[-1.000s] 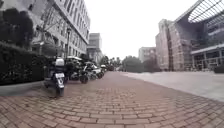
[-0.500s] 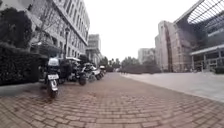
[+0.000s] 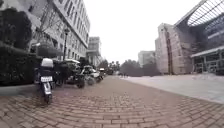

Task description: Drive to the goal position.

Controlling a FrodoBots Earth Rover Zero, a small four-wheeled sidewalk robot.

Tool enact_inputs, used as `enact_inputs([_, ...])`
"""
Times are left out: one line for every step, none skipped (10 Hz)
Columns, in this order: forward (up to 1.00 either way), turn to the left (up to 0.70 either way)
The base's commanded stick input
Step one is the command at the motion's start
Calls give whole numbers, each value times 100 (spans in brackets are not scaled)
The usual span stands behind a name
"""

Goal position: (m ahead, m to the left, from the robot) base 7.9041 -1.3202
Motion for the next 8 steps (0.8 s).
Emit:
enact_inputs([45,0])
enact_inputs([45,0])
enact_inputs([45,0])
enact_inputs([45,0])
enact_inputs([45,0])
enact_inputs([45,0])
enact_inputs([45,0])
enact_inputs([45,0])
